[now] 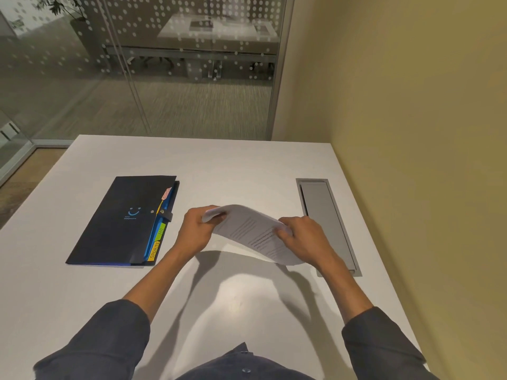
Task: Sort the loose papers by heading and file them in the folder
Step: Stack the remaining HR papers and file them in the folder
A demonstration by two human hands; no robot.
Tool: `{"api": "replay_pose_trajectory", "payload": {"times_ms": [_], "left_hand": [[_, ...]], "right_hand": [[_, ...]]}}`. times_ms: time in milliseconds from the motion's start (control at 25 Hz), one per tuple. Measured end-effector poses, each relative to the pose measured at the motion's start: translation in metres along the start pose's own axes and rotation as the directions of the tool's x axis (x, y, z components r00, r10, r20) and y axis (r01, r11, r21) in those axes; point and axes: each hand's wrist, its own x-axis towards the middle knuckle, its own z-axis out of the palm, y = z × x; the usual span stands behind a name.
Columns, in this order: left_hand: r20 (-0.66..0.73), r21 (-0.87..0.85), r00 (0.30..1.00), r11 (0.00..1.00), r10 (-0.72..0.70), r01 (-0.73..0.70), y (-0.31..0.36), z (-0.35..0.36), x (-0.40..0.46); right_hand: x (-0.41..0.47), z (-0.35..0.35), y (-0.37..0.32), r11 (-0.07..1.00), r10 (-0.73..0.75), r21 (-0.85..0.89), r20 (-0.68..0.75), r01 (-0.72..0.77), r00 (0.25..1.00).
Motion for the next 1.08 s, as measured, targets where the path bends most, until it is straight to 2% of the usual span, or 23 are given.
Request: {"api": "replay_pose_trajectory", "payload": {"times_ms": [160, 280, 320, 400, 480, 560, 680, 800, 920, 1080], "left_hand": [[-0.108, 0.034, 0.993, 0.999, 0.041, -0.037, 0.006, -0.009, 0.015], [-0.207, 0.101, 0.978, 0.994, -0.03, 0.051, -0.004, -0.021, 0.025], [-0.216, 0.078, 0.971, 0.989, -0.105, 0.124, -0.006, -0.023, 0.026], [-0.166, -0.023, 0.94, 0.954, -0.298, 0.298, -0.014, -0.02, 0.023], [-0.024, -0.144, 0.908, 0.9, -0.418, 0.411, -0.021, -0.01, 0.013], [0.132, -0.271, 0.886, 0.844, -0.444, 0.463, -0.027, 0.001, 0.001], [0.259, -0.344, 0.864, 0.795, -0.432, 0.5, -0.028, 0.016, -0.013], [0.21, -0.353, 0.888, 0.815, -0.409, 0.459, -0.027, 0.029, -0.019], [0.148, -0.342, 0.903, 0.836, -0.403, 0.43, -0.03, 0.027, -0.019], [0.156, -0.354, 0.902, 0.829, -0.403, 0.432, -0.041, 0.011, -0.021]], "right_hand": [[0.003, 0.001, 0.002, 0.977, 0.004, 0.213, -0.019, 0.0, 1.0], [0.0, 0.003, 0.014, 0.89, 0.096, 0.451, -0.04, -0.067, 0.995], [-0.002, 0.003, 0.018, 0.809, 0.147, 0.579, -0.023, -0.107, 0.989], [-0.006, 0.003, 0.02, 0.559, 0.256, 0.808, 0.045, -0.185, 0.966], [-0.009, 0.007, 0.021, 0.353, 0.358, 0.907, 0.097, -0.231, 0.929], [-0.008, 0.014, 0.02, 0.248, 0.453, 0.934, 0.122, -0.256, 0.883], [-0.006, 0.031, 0.016, 0.21, 0.559, 0.946, 0.091, -0.246, 0.824], [-0.005, 0.051, 0.005, 0.248, 0.629, 0.933, 0.049, -0.26, 0.776], [-0.004, 0.066, -0.003, 0.294, 0.64, 0.907, 0.048, -0.302, 0.767], [-0.004, 0.07, -0.008, 0.187, 0.6, 0.929, 0.15, -0.321, 0.786]]}}
